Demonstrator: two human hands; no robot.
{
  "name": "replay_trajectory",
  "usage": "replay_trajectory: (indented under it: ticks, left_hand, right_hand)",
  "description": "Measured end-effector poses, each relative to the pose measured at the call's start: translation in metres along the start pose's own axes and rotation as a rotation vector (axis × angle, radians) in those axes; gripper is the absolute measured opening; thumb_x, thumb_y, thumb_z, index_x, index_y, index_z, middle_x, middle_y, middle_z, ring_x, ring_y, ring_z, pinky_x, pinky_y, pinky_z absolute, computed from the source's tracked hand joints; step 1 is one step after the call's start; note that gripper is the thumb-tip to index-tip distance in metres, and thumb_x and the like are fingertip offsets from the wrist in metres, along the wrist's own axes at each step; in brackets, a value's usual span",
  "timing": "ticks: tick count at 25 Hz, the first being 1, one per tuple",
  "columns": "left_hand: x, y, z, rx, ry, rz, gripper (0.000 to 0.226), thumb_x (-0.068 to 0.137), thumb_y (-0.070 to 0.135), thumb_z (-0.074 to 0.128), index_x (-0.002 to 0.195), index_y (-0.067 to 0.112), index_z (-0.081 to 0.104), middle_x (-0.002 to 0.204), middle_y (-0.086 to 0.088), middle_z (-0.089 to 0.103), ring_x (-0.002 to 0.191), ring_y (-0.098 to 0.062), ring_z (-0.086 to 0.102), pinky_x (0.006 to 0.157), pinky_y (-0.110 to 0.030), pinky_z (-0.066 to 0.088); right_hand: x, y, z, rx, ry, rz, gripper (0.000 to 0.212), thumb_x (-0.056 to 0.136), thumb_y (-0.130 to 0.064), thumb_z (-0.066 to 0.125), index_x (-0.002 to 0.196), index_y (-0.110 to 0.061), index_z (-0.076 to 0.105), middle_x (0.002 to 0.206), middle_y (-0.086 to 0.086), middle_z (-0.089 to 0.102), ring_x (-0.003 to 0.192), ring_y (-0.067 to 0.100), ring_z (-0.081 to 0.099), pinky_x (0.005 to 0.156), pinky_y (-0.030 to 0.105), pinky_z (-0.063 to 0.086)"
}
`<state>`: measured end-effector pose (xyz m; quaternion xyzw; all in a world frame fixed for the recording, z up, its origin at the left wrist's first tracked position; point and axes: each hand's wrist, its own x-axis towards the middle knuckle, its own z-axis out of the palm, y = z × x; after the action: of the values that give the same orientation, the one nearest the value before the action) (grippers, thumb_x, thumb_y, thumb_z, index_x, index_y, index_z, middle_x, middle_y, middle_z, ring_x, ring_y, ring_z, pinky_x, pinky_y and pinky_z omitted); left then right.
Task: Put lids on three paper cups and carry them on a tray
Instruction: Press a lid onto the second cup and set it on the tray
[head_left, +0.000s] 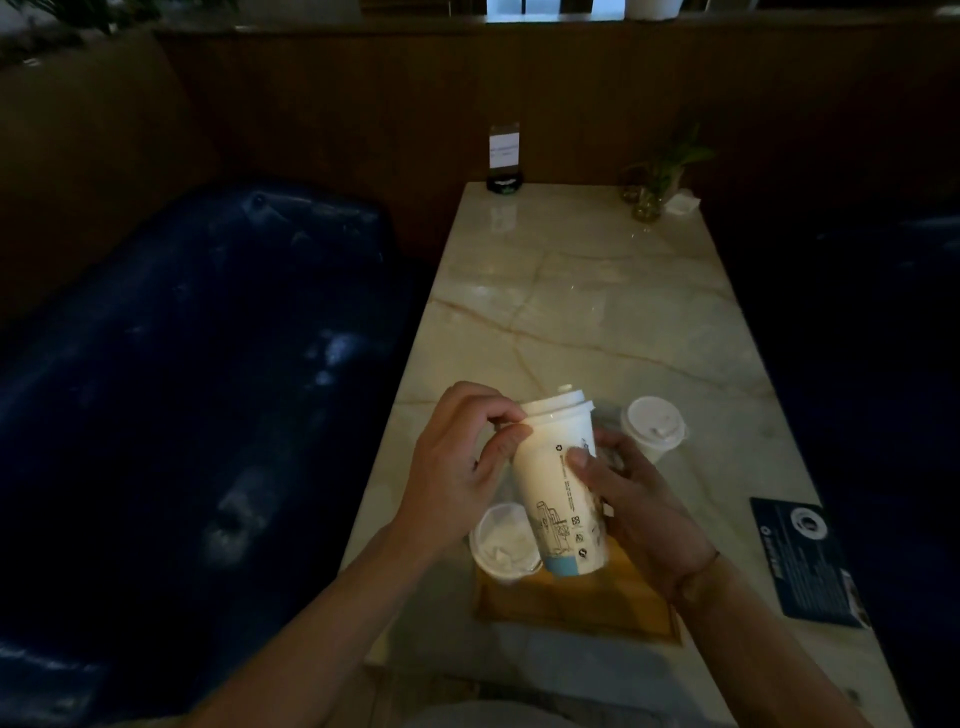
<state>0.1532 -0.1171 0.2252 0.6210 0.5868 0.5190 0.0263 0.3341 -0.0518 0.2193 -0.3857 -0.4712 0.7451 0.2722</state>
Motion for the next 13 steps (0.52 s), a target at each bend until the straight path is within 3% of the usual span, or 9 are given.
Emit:
replay_trajectory:
  ticks: [7,10,13]
  left_hand:
    - [0.0,-0.001,0.017,0.17,-0.025,0.105,0.013,0.093,0.028,0.062,0.1,0.017,0.061,0.102,0.005,0.053,0.091,-0.016,0.058,0.077,-0.037,0.054]
    - [0.002,-0.004,0.019,0.215,-0.033,0.09,0.014,0.095,0.032,0.058,0.101,0.019,0.062,0.102,0.006,0.054,0.091,-0.013,0.057,0.078,-0.037,0.052]
    - [0.003,-0.005,0.019,0.149,-0.038,0.053,0.016,0.095,0.03,0.059,0.102,0.017,0.065,0.102,0.004,0.057,0.092,-0.013,0.058,0.079,-0.036,0.052]
  right_hand:
    - [0.009,0.007,0.009,-0.298,0.094,-0.174,0.057,0.062,-0.026,0.087,0.112,-0.02,0.061,0.099,0.006,0.074,0.09,0.02,0.073,0.076,0.039,0.062]
    - [0.011,0.008,0.007,-0.262,0.153,-0.198,0.048,0.066,-0.022,0.086,0.109,-0.021,0.065,0.095,0.002,0.076,0.086,0.015,0.074,0.072,0.033,0.062]
    - [0.009,0.008,0.006,-0.167,0.134,-0.204,0.039,0.068,-0.02,0.085,0.103,-0.023,0.069,0.094,0.001,0.078,0.084,0.018,0.075,0.071,0.035,0.062]
